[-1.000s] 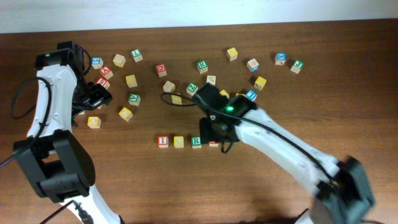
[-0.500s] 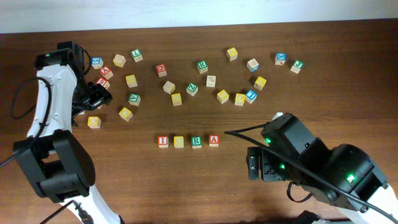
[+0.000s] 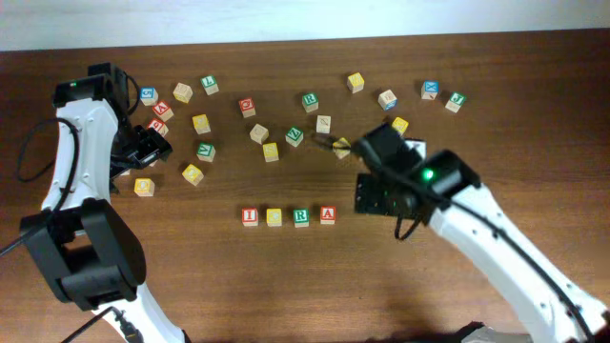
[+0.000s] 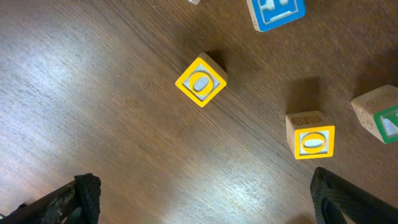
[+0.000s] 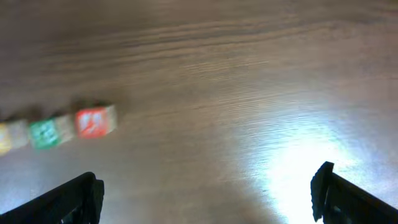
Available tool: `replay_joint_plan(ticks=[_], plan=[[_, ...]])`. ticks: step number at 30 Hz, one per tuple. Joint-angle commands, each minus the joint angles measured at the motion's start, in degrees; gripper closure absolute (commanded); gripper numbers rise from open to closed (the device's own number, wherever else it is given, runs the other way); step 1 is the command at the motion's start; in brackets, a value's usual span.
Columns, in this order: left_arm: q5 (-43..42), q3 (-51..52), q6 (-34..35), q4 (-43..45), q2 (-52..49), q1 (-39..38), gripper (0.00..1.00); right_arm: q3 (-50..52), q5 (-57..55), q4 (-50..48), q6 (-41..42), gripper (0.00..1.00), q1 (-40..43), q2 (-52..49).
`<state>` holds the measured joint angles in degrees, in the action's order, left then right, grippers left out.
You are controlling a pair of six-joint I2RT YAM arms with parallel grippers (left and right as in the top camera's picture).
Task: Spell out ICRA
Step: 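Open the right gripper and lift it away from the row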
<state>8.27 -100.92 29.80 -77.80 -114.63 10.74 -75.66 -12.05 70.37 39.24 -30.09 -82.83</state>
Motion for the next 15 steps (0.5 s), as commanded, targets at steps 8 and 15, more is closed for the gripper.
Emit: replay_joint_plan(ticks=[8, 15], plan=[[-7.56, -0.09, 0.39, 0.74, 0.96, 0.28, 0.01, 0.46, -0.44, 0.24, -3.76, 0.02, 14.08, -2.21], [-26.86, -0.11, -10.43, -5.81, 5.53, 0.28, 0.1, 0.48, -0.44, -1.73, -6.01, 0.02, 14.05, -2.45]])
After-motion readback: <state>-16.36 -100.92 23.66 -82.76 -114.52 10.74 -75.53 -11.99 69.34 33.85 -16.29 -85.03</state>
